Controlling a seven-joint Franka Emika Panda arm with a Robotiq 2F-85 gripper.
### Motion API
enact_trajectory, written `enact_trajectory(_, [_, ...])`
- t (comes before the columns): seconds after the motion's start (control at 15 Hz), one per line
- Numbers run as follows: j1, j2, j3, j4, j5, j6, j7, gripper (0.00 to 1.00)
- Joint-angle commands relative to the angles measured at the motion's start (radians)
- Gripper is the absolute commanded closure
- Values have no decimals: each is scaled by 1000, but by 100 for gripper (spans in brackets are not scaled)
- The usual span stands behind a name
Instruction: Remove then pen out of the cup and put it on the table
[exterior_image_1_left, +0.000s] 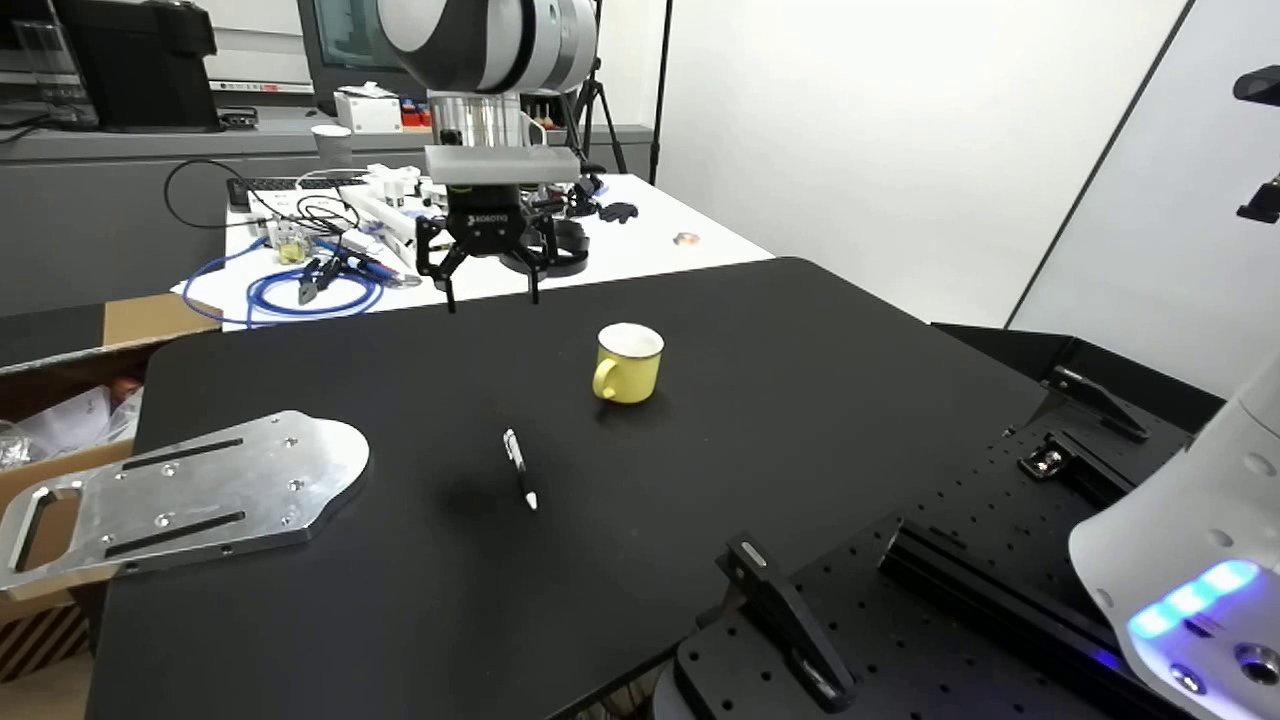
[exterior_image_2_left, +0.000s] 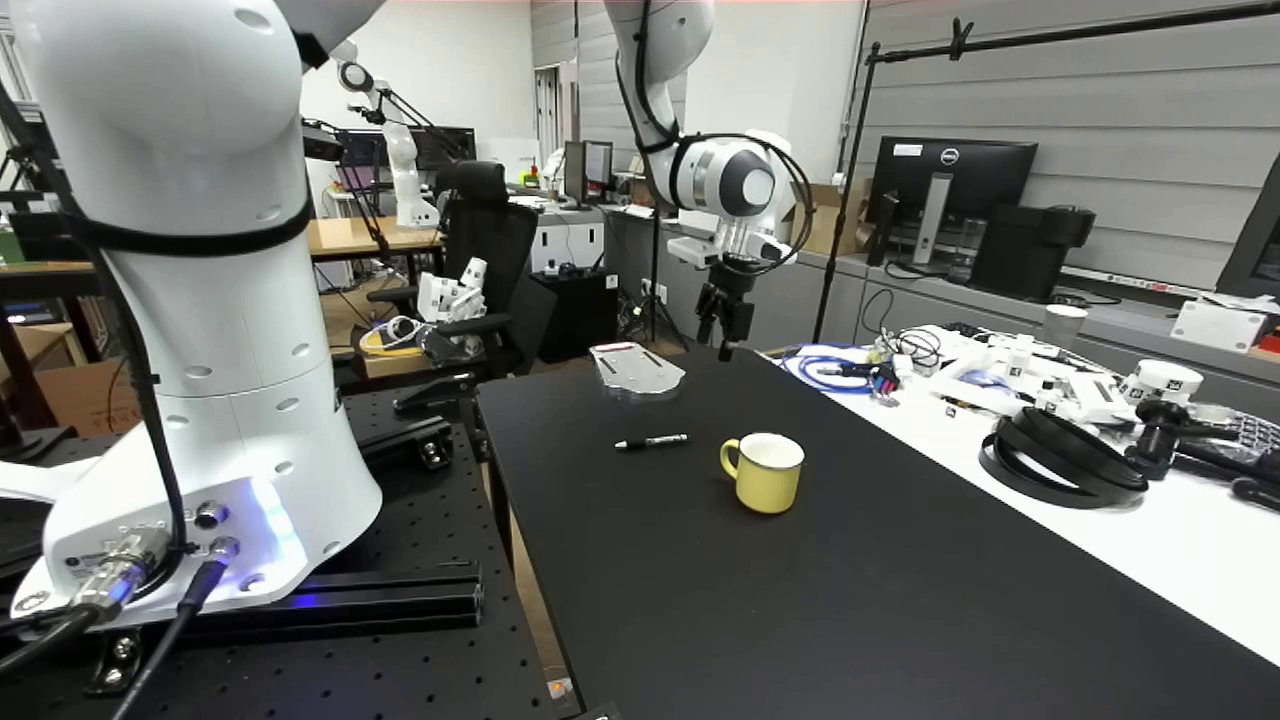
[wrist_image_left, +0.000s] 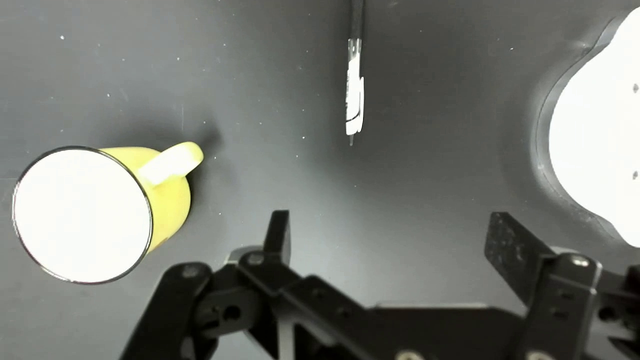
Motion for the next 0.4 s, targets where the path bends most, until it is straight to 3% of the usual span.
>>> enact_trajectory(0.0, [6,5,-6,5,6,-3,-3,0])
enact_trajectory(0.33, [7,12,-6,6,6,-3,-3,0])
